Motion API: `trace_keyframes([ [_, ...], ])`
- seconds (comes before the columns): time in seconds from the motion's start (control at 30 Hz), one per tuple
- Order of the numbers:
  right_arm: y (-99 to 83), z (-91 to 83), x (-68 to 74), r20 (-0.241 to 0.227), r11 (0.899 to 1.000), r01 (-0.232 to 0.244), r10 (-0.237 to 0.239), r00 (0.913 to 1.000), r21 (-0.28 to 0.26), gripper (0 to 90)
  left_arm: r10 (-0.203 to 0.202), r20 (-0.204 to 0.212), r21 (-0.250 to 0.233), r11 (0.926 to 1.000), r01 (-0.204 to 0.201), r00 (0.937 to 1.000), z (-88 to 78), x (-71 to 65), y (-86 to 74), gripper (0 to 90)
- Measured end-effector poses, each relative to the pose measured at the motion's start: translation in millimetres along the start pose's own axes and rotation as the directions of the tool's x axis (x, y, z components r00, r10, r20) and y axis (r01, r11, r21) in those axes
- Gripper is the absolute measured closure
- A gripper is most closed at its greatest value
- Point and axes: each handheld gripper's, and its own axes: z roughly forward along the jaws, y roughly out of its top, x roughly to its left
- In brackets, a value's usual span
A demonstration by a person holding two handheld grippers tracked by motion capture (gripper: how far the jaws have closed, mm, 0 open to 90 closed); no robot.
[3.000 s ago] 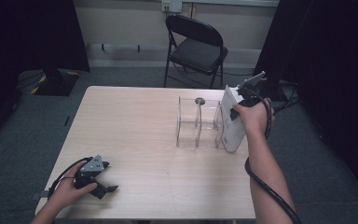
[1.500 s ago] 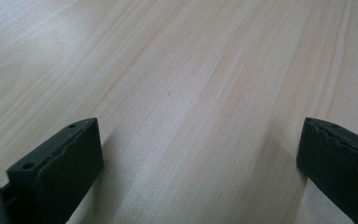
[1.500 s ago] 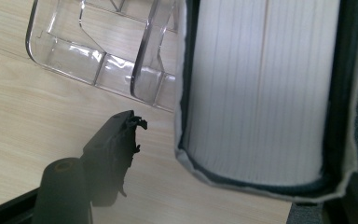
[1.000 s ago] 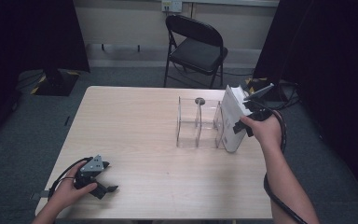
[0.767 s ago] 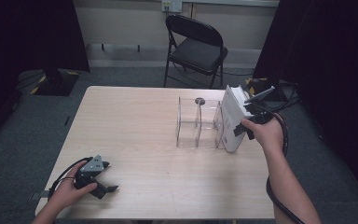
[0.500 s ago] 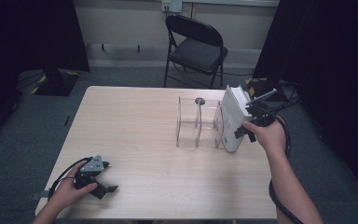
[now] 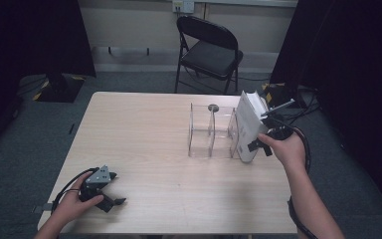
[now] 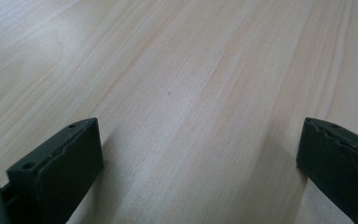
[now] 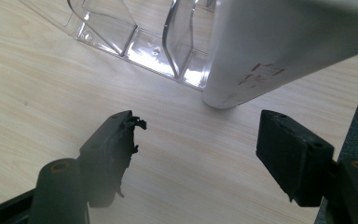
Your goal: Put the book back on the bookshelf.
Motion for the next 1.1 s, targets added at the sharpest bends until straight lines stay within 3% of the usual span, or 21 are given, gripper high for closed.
trace_keyframes([
  [0.27,-2.6,3.4,8.3,-0.018,0.999,0.046,-0.046,0.9988,-0.002,27.1,0.001,-0.001,-0.001,1.0,-0.001,1.0,0.1,0.0,-0.1,0.0],
  [1.1,-11.0,20.0,33.6,-0.077,0.992,0.123,-0.124,0.9893,-0.018,27.1,0.0,-0.001,-0.001,1.0,0.0,1.0,0.1,-0.1,-0.1,0.0],
])
